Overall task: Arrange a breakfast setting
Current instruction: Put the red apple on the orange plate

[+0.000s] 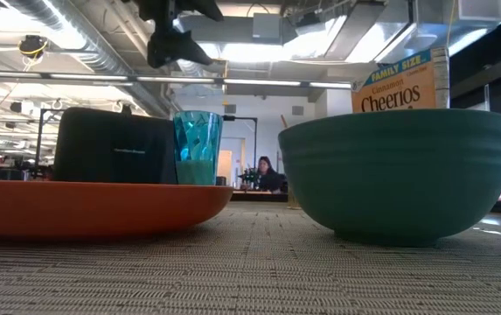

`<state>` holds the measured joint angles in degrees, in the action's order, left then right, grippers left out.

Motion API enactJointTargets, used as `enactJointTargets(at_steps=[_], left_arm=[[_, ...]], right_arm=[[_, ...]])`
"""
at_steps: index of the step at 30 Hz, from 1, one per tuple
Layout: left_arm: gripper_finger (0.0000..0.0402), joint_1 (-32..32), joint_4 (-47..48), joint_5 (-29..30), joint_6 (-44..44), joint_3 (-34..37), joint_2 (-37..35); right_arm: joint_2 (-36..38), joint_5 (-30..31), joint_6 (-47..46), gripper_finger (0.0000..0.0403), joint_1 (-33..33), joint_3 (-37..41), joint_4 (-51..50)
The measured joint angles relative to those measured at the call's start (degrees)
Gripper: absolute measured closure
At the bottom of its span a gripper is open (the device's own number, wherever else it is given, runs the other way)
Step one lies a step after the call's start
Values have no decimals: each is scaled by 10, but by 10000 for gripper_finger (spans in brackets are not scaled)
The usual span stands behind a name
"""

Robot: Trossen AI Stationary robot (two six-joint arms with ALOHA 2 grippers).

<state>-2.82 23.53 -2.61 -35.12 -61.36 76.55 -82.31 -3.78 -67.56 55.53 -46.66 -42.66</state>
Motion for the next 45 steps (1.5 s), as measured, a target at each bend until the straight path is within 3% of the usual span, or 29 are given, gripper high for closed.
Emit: enactJointTargets(at_steps=[5, 11, 18, 26, 30, 35, 37, 43, 45], left_arm=[[115, -11, 4, 0, -7, 0, 0], [115, -14, 4, 0, -18, 0, 0], [115, -14, 2, 4, 1, 0, 0], [115, -16, -86, 22, 118, 0, 0], [115, -29, -177, 46, 202, -3, 0], [115, -54, -187, 111, 346, -56, 4], [115, -65, -185, 135, 400, -82, 7], [115, -99, -174, 171, 535, -171, 41], [115, -113, -177, 187, 567, -200, 61]], right_arm=[[0, 27, -1, 63, 0, 25, 15], [5, 4, -2, 121, 0, 36, 32], [67, -17, -64, 126, 0, -15, 10], [169, 139, -150, 122, -14, -137, -138], [208, 203, -165, 123, -73, -169, -119], [229, 210, -165, 120, -185, -175, -9], [229, 198, -177, 120, -227, -175, 49], [202, 81, -209, 120, -339, -175, 204], [192, 77, -230, 120, -365, -175, 234]])
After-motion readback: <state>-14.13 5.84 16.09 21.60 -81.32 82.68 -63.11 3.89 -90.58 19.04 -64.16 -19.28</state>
